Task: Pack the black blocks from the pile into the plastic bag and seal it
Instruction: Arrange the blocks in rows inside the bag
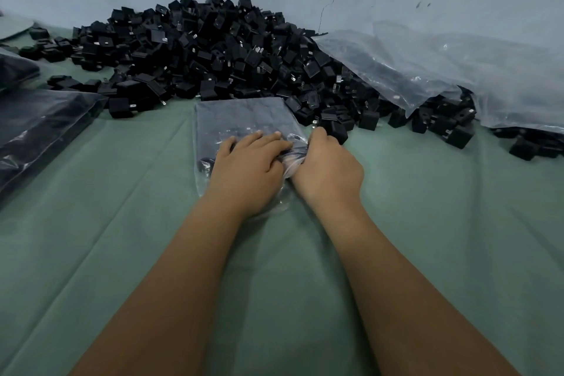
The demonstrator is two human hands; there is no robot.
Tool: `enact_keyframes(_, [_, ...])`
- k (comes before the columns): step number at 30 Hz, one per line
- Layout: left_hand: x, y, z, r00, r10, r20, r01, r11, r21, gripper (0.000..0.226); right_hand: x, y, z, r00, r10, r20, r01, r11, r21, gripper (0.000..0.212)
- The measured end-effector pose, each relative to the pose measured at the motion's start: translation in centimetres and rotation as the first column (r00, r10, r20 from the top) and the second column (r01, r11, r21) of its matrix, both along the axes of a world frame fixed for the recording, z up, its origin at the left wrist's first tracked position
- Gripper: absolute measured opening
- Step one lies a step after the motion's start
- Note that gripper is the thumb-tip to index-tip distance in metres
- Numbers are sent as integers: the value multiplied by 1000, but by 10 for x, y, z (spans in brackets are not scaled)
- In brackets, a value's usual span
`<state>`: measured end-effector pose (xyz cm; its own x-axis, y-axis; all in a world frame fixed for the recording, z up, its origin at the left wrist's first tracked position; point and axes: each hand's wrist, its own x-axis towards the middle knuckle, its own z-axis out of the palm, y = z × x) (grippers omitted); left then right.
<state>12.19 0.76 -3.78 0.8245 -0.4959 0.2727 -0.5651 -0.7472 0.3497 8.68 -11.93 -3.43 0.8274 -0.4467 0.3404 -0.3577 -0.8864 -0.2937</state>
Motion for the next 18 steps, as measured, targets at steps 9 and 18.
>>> enact_keyframes(9, [0, -1, -1, 996, 26, 83, -28, 999, 27, 46, 0, 5, 2, 999, 17, -35, -23, 984, -179, 31])
enact_keyframes(18, [2, -4, -4, 995, 55, 88, -63, 993, 95, 51, -3, -4, 0, 997, 16, -73, -23, 995, -100, 34])
